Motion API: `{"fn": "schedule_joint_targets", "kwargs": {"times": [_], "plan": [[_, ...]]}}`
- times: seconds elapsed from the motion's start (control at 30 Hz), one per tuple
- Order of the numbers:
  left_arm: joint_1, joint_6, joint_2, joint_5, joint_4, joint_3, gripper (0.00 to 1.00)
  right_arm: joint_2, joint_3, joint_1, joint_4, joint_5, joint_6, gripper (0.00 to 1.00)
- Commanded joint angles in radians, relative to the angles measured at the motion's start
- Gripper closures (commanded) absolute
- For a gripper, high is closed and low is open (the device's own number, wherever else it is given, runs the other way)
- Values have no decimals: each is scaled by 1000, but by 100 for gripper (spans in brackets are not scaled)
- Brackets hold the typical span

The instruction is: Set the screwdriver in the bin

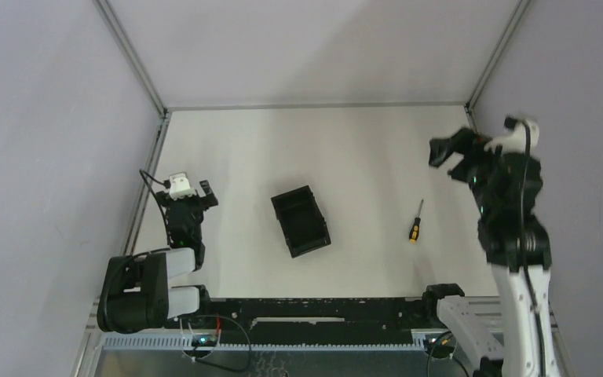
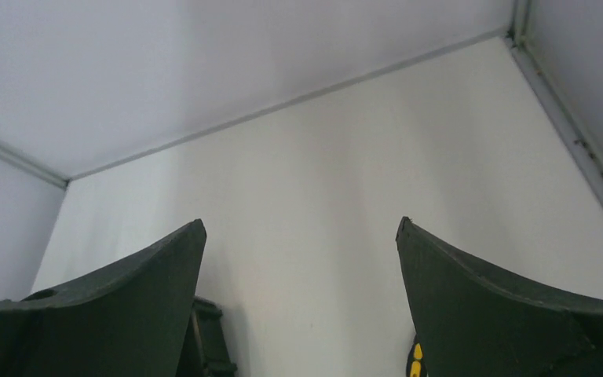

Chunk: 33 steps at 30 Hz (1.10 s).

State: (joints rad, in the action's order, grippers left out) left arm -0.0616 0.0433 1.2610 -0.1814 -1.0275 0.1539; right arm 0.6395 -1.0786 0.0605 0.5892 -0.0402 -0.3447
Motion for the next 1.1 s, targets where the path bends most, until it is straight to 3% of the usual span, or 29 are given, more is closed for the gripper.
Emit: {"fn": "schedule_joint_targets", "kwargs": {"times": [0.0,0.13,0.5,0.73,0.87,1.07], "plan": [[5,-16,-2,-6,-32,39,0,373,-284,-26,397,-113,78,1],[5,-16,-2,-7,-32,38,0,635,-333,-87,529,-59,80,3],[4,-16,-2,-8,-32,38,0,1002,-1,-109,290,23,81,25],[5,-16,-2,-9,-32,38,0,1108,58,-108,204,57,98,52],[4,-16,-2,-8,-32,38,0,1130,15,-108,252,42,133,100],[5,-16,-2,-7,-32,38,0,1038,-192,-88,519,-2,142,100]]}}
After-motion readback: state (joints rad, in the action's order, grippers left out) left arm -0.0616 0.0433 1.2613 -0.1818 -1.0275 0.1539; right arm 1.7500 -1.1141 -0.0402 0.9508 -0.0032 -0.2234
